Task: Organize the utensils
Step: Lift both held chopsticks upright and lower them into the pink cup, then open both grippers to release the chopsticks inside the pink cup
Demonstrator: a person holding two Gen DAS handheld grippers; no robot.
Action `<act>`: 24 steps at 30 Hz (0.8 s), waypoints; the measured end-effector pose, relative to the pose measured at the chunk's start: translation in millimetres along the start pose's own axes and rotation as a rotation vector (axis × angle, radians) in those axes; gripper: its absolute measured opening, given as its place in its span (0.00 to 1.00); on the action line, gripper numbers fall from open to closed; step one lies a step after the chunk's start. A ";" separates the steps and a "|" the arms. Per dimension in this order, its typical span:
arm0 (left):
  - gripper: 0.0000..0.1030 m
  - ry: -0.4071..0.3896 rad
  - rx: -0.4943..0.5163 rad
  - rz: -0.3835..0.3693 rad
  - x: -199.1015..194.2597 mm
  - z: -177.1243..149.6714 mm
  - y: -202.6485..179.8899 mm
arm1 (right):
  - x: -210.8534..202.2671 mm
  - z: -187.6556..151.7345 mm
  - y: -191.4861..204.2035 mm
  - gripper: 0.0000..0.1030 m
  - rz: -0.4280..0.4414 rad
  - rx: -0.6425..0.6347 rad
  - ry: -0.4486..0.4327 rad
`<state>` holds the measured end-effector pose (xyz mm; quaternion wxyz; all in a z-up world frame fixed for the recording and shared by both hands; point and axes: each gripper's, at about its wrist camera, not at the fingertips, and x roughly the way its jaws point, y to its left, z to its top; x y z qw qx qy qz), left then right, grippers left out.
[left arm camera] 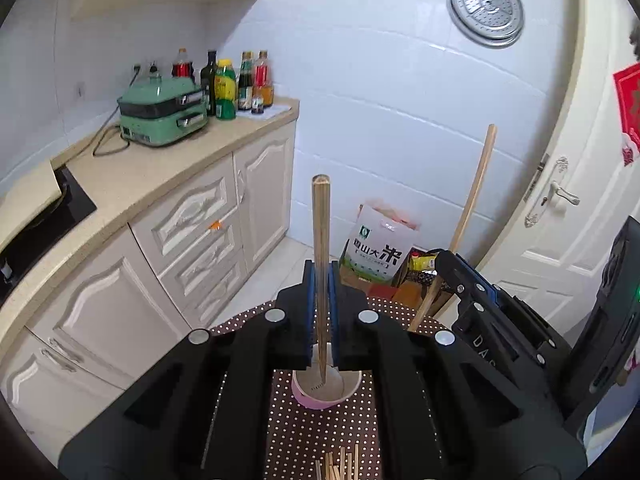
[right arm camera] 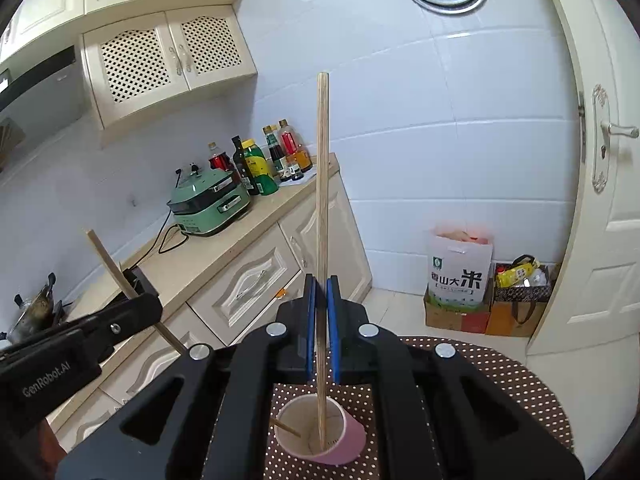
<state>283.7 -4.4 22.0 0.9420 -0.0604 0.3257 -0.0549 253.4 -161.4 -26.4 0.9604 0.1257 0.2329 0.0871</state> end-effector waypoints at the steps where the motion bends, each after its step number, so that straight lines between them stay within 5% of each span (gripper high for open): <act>1: 0.06 0.012 -0.010 0.002 6.9 -0.9 2.5 | 4.6 -0.4 0.5 0.04 0.000 -0.001 0.004; 14: 0.06 0.162 -0.087 0.004 90.2 -29.6 28.8 | 69.7 -38.0 -14.5 0.04 -0.011 0.004 0.147; 24: 0.08 0.153 -0.033 -0.014 105.6 -39.2 24.7 | 89.0 -76.4 -4.1 0.05 0.027 -0.048 0.274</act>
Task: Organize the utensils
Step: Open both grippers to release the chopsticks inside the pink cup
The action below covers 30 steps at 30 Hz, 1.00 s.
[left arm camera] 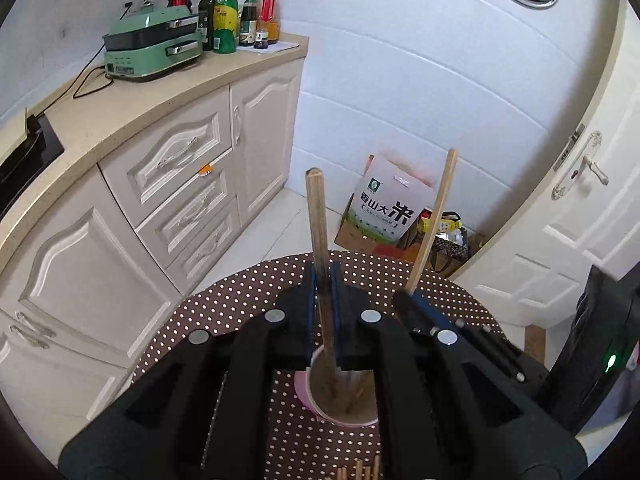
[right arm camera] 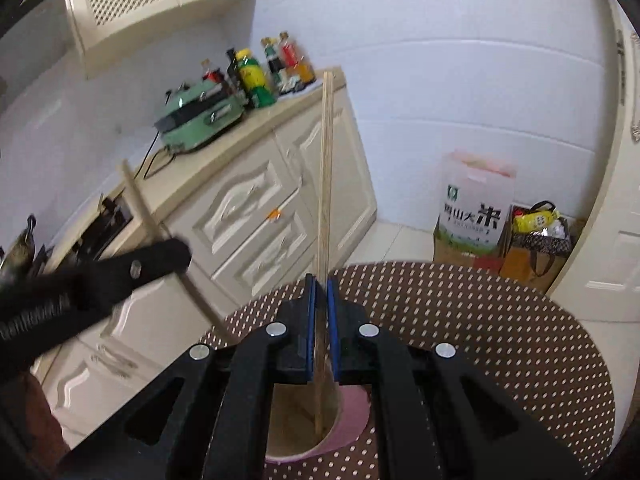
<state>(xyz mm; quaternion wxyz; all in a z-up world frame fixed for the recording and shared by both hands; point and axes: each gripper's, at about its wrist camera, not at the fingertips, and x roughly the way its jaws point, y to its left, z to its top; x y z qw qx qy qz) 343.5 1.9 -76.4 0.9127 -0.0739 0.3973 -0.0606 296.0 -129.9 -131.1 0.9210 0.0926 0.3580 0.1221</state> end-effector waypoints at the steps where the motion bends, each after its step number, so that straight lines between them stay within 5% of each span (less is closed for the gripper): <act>1: 0.08 0.001 0.004 0.001 0.5 -0.1 0.1 | 1.3 -1.9 1.9 0.05 0.001 -0.008 0.010; 9: 0.09 0.084 0.010 -0.022 12.0 -11.6 4.8 | 3.9 -8.3 2.4 0.10 0.004 -0.020 0.062; 14: 0.09 0.124 -0.021 -0.039 14.3 -21.5 9.8 | -6.3 -12.1 0.0 0.40 -0.001 -0.035 0.067; 16: 0.23 0.134 -0.020 -0.032 14.2 -25.5 9.1 | -10.7 -13.8 -1.0 0.47 -0.006 -0.045 0.070; 17: 0.52 0.133 -0.023 -0.023 13.1 -26.4 9.3 | -12.6 -15.0 -2.0 0.47 -0.007 -0.045 0.073; 18: 0.66 0.107 -0.033 -0.004 8.6 -29.1 10.6 | -15.1 -16.0 -3.2 0.48 -0.010 -0.043 0.076; 20: 0.65 0.060 -0.037 0.019 -0.3 -32.5 12.0 | -20.2 -17.1 -6.3 0.52 -0.019 -0.036 0.082; 30: 0.66 0.097 -0.013 0.061 -19.2 -56.8 14.4 | -62.7 -26.8 -9.0 0.68 -0.050 -0.054 0.065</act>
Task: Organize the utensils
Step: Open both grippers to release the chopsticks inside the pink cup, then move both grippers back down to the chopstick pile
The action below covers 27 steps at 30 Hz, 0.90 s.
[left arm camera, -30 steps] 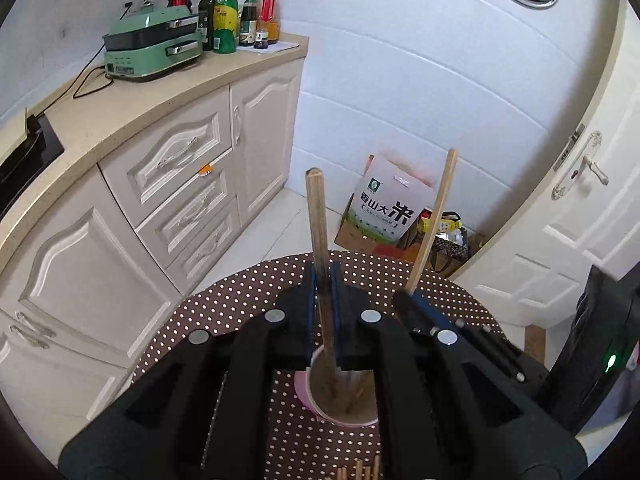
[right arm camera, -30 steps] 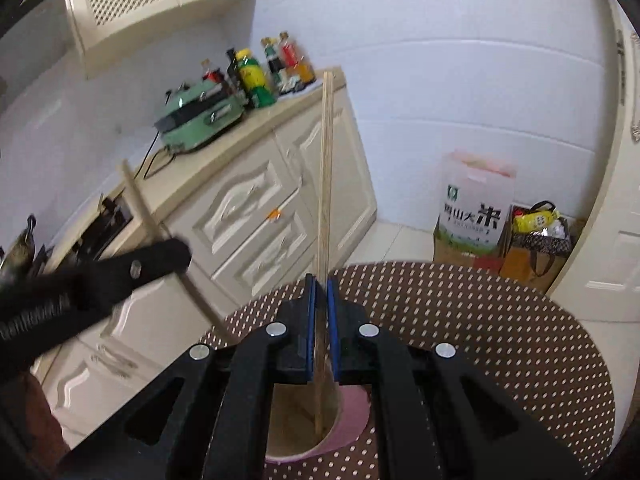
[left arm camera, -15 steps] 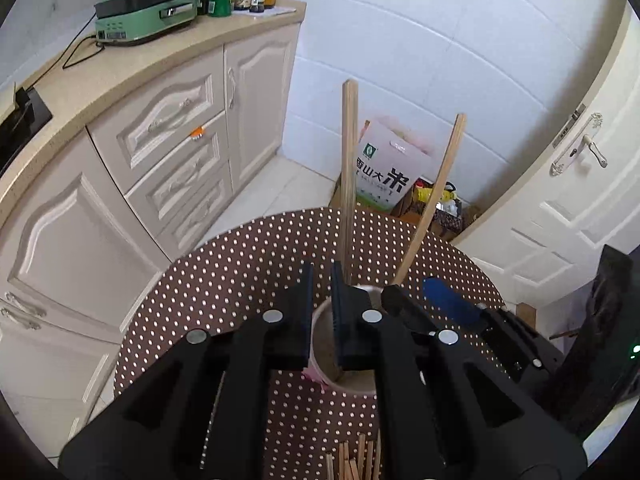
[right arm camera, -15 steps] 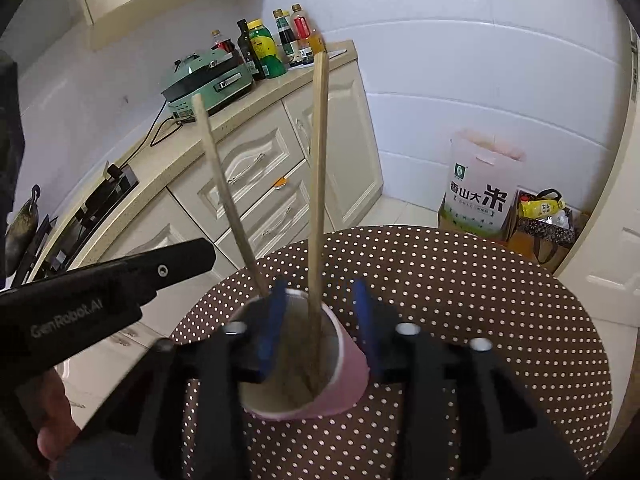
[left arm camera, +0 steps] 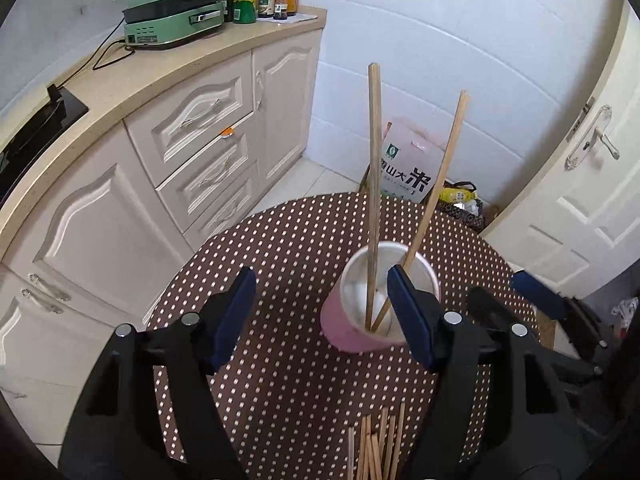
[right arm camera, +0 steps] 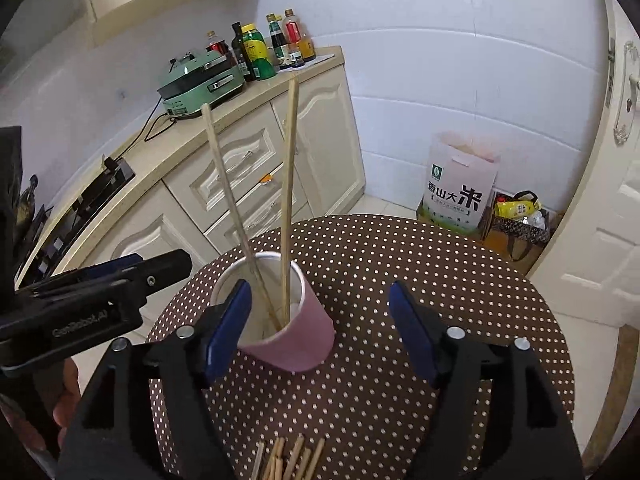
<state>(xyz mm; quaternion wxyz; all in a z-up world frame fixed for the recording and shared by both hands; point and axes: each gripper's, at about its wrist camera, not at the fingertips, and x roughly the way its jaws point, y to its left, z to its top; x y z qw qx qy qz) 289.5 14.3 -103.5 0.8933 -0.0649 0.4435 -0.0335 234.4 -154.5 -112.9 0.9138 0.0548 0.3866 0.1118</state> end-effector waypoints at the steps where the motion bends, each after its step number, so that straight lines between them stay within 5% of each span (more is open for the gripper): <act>1: 0.66 0.003 0.004 0.001 -1.4 -2.3 0.2 | -5.6 -2.2 0.4 0.70 -0.001 -0.001 -0.001; 14: 0.73 0.019 0.047 0.027 -37.0 -53.6 -2.3 | -51.6 -37.8 12.1 0.83 0.001 0.018 0.005; 27: 0.75 0.131 0.035 0.025 -50.9 -120.7 6.1 | -68.2 -98.5 18.5 0.87 -0.028 0.024 0.112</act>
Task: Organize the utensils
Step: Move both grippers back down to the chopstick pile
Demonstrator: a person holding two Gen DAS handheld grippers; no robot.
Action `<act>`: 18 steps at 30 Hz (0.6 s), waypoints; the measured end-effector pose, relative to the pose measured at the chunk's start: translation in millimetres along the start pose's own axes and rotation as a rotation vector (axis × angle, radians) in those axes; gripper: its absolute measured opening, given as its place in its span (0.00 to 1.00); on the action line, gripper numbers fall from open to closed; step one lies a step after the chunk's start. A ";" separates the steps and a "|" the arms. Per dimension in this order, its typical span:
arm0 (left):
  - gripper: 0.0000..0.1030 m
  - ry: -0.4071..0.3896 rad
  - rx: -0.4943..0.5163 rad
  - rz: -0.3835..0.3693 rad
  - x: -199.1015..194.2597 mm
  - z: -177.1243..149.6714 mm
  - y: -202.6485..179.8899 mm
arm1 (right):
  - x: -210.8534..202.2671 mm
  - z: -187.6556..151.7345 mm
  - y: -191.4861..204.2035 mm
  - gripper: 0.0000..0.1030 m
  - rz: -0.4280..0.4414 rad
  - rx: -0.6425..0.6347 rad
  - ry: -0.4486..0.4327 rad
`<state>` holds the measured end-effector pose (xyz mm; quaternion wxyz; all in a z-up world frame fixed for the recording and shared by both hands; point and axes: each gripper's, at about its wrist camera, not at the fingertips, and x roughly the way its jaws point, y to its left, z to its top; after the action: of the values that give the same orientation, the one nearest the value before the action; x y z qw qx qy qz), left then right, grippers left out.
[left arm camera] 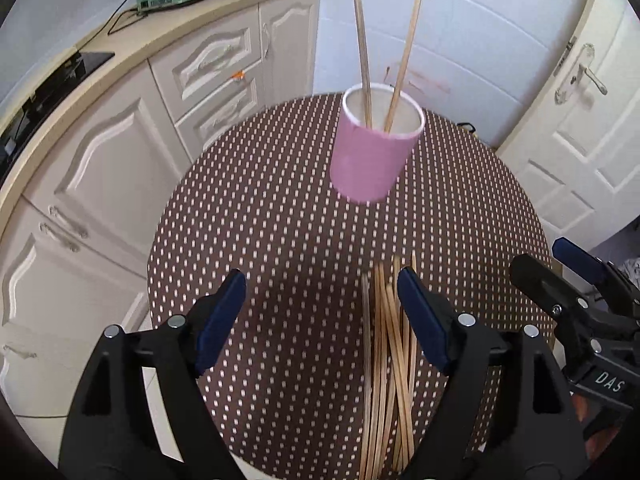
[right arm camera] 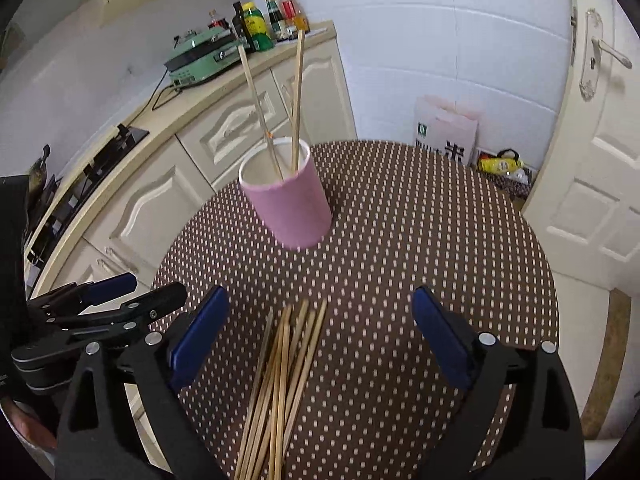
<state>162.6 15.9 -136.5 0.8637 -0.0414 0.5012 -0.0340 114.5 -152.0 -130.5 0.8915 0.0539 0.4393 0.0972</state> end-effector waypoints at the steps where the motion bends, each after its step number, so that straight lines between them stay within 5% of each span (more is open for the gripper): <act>1: 0.75 0.008 0.000 -0.001 0.1 -4.4 1.2 | 0.4 -3.8 1.1 0.87 -0.002 -0.003 0.008; 8: 0.76 0.061 0.022 0.008 3.7 -26.0 5.9 | 18.0 -32.8 2.7 0.82 0.017 0.019 0.143; 18: 0.76 0.153 -0.015 0.000 18.7 -54.0 24.1 | 49.6 -65.1 11.8 0.34 0.092 0.078 0.301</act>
<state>125.3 36.0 -181.9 0.8226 -0.0451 0.5658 -0.0336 90.9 -128.8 -206.3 0.8074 0.0933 0.5683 0.1279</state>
